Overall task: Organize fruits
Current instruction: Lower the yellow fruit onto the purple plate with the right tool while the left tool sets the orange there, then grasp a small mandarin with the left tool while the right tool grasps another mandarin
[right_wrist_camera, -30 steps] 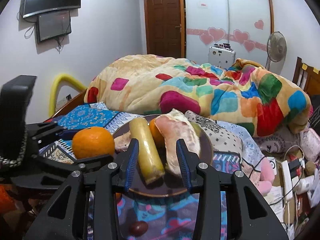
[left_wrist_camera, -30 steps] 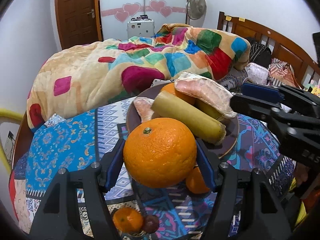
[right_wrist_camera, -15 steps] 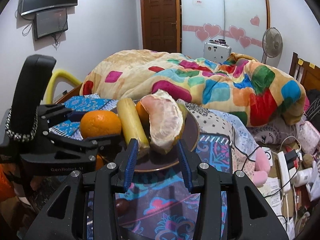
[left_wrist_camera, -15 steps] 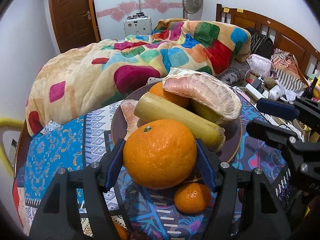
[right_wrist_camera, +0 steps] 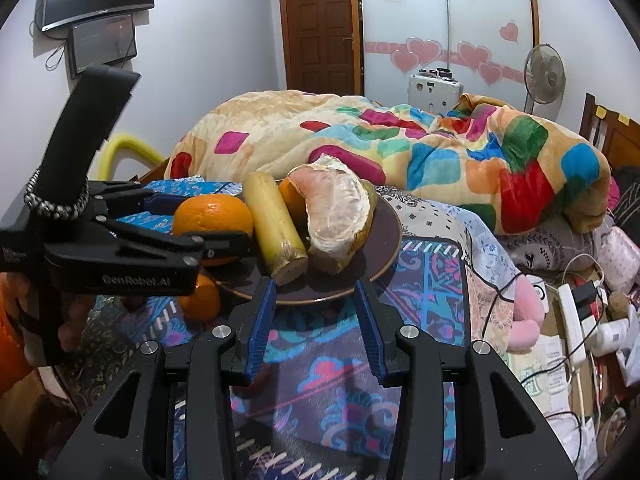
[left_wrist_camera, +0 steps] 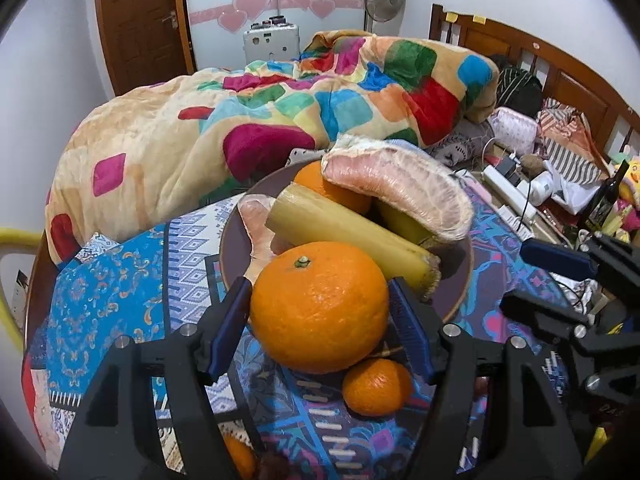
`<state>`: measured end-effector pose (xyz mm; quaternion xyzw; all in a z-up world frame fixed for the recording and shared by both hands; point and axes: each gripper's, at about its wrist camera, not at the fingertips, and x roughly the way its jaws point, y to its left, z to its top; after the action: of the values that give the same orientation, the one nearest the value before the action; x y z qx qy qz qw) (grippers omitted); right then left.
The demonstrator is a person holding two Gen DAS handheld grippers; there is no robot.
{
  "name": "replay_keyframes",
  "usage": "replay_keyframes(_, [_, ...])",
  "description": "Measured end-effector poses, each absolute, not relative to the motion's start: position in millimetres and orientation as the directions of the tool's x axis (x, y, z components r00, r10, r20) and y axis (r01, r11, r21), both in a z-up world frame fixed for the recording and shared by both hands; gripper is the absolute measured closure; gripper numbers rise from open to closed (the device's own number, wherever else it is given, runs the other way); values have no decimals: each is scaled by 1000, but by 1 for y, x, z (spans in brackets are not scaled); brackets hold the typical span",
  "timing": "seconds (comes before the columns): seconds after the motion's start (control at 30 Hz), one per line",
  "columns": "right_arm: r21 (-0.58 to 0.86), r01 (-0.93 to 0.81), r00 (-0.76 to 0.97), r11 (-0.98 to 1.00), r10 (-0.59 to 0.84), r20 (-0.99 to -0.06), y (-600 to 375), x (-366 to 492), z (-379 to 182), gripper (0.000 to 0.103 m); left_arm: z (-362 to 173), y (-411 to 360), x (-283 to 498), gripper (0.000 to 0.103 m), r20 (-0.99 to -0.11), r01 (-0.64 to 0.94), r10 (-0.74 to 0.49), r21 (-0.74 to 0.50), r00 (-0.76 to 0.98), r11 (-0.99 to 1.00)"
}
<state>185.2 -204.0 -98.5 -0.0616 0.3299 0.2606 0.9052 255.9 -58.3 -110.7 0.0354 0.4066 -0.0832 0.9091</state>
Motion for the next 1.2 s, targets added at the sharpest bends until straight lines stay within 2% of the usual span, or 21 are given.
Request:
replay_keyframes(0.37, [63,-528,643,847,447,-621,-190,162,-91,58,-80,-27,196,29,-685,136,-84,21,724,991])
replay_keyframes(0.53, [84,-540,623,837,465,-629,-179,156,-96,58,-88,-9,175,28,-689,113,-50,47,723,992])
replay_keyframes(0.8, [99,-558,582,824,474,-661,-156,154,-113,58,-111,18,164,28,-709,82,-50,11,704,997])
replay_keyframes(1.0, [98,-561,556,822,462,-692,-140,168,-126,58,-125,30,162,40,-721,93,-90,-36,688,995])
replay_keyframes(1.17, [98,-558,549,824,454,-702,-131,175,-131,58,-135,33,162,43,-728,103,-114,-59,676,993])
replay_keyframes(1.2, [103,-559,543,823,457,-705,-129,175,-132,58,-137,33,163,47,-732,106,-117,-62,672,992])
